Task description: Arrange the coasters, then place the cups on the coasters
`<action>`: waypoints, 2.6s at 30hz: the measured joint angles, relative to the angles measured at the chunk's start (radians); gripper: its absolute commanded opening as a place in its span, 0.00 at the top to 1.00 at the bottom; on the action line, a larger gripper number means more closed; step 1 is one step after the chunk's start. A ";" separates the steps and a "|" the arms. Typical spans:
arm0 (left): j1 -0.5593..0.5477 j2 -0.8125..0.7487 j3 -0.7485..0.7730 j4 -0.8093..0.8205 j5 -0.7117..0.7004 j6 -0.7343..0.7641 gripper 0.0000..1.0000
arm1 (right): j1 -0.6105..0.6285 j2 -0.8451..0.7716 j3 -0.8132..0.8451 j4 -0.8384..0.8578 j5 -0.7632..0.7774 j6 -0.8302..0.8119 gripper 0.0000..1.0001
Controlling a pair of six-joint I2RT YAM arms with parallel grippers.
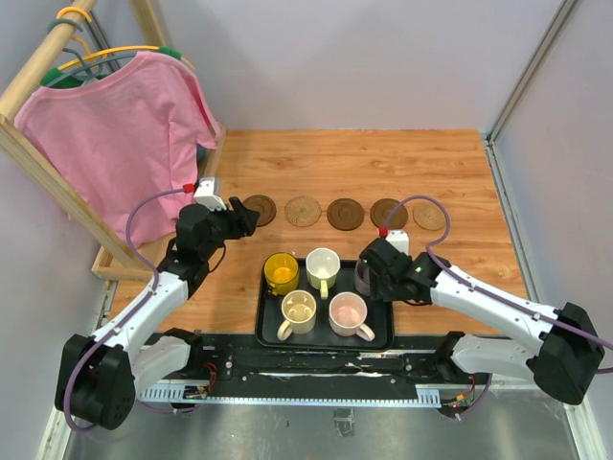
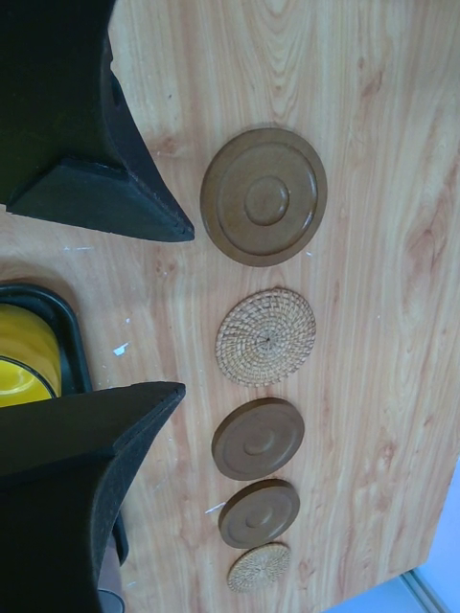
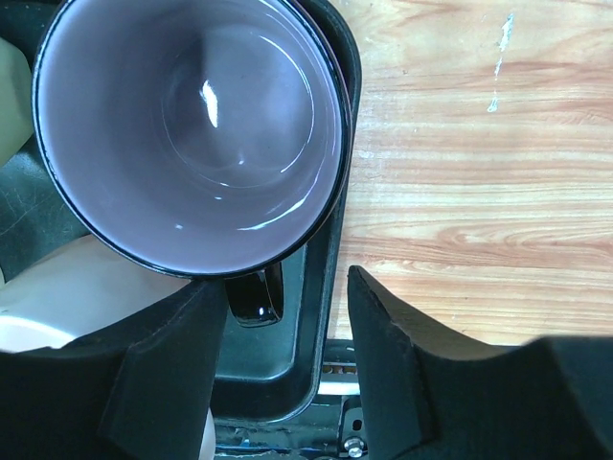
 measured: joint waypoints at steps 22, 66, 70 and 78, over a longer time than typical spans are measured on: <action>0.000 0.010 -0.020 0.010 -0.005 -0.002 0.36 | 0.026 0.089 -0.048 0.127 -0.024 -0.040 0.55; 0.000 0.010 -0.037 0.021 -0.008 -0.002 0.36 | 0.062 0.177 -0.061 0.162 0.018 -0.032 0.66; 0.000 0.010 -0.037 0.021 -0.008 -0.002 0.36 | 0.070 0.180 -0.061 0.160 0.022 -0.029 0.65; 0.000 0.010 -0.037 0.021 -0.005 -0.002 0.36 | 0.076 0.154 -0.061 0.161 0.053 -0.022 0.63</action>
